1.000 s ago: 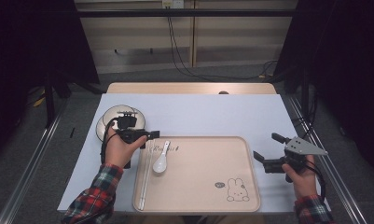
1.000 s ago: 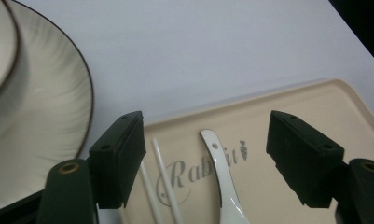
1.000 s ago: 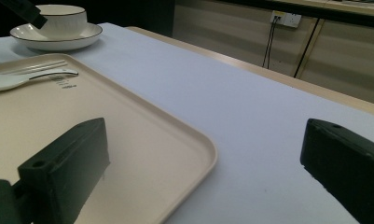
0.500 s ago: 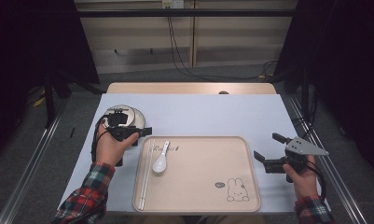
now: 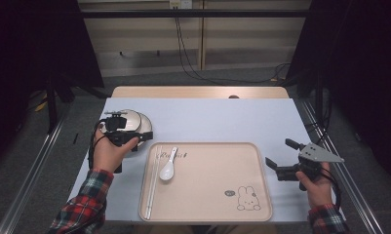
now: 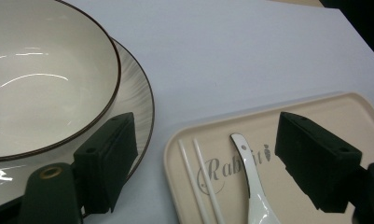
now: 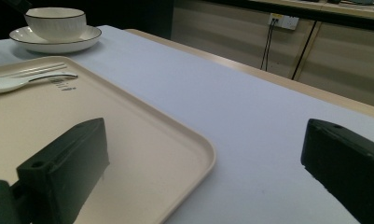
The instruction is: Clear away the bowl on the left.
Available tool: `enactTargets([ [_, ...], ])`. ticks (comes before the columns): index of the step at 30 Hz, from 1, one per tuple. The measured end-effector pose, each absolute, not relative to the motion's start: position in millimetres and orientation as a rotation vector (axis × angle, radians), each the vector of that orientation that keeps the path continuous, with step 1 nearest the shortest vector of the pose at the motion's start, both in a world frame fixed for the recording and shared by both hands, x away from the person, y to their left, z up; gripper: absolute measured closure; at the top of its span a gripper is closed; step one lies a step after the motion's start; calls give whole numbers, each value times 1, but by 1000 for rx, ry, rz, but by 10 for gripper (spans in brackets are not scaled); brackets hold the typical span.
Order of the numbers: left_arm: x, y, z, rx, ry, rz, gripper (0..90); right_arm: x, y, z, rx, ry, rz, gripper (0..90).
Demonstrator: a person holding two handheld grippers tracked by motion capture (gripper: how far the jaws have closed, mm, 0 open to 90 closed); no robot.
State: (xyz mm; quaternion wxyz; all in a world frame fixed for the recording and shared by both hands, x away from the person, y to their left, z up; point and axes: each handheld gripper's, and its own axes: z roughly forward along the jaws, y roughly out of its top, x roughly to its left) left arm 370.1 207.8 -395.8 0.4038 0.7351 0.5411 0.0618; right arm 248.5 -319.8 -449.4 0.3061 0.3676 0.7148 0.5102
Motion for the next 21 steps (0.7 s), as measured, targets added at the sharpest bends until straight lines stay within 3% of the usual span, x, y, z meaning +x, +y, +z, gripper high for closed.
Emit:
enactTargets([
  [21,367,229,-396,1826,1401,159,186,248,-320,-449,974,1897,1354,2],
])
